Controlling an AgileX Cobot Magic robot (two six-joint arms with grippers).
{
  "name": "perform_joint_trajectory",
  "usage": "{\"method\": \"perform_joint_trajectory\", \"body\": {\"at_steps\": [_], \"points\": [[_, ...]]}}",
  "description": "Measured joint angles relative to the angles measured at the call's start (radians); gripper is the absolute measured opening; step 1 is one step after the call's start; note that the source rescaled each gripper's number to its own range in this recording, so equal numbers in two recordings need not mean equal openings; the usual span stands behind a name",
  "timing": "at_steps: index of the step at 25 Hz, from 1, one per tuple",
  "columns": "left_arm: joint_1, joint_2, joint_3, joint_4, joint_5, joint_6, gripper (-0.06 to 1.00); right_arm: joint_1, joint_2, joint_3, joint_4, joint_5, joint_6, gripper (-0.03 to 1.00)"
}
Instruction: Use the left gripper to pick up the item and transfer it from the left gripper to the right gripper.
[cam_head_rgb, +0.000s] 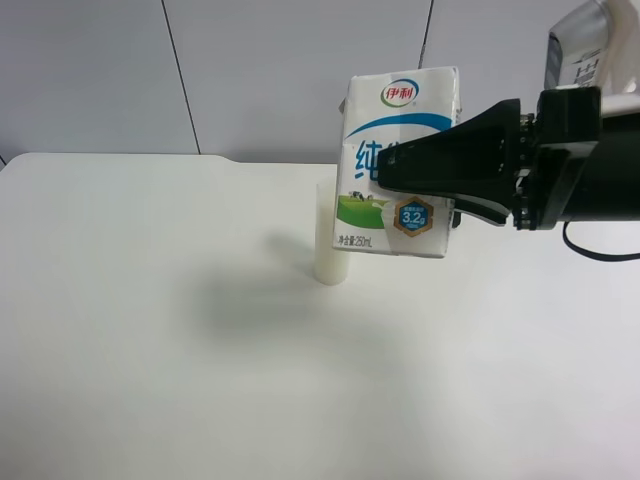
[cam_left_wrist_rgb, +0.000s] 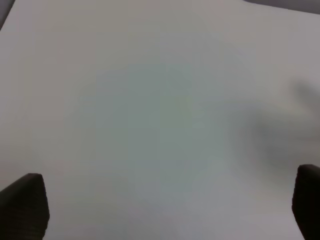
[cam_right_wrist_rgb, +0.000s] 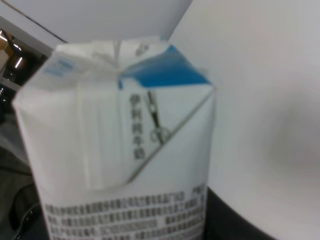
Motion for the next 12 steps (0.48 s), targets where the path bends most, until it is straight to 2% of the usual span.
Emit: {"method": "perform_joint_trajectory", "body": {"at_steps": [7,12], "points": [[0.0,-0.187,0.121,0.046,0.001,-0.009,0.99,0.0,0.0,0.0,0.0,-0.016,0.003,0.0],[0.001,-0.207,0.17,0.055,0.021,-0.01,0.99,0.0,0.0,0.0,-0.004,-0.02,0.003,0.0]]}}
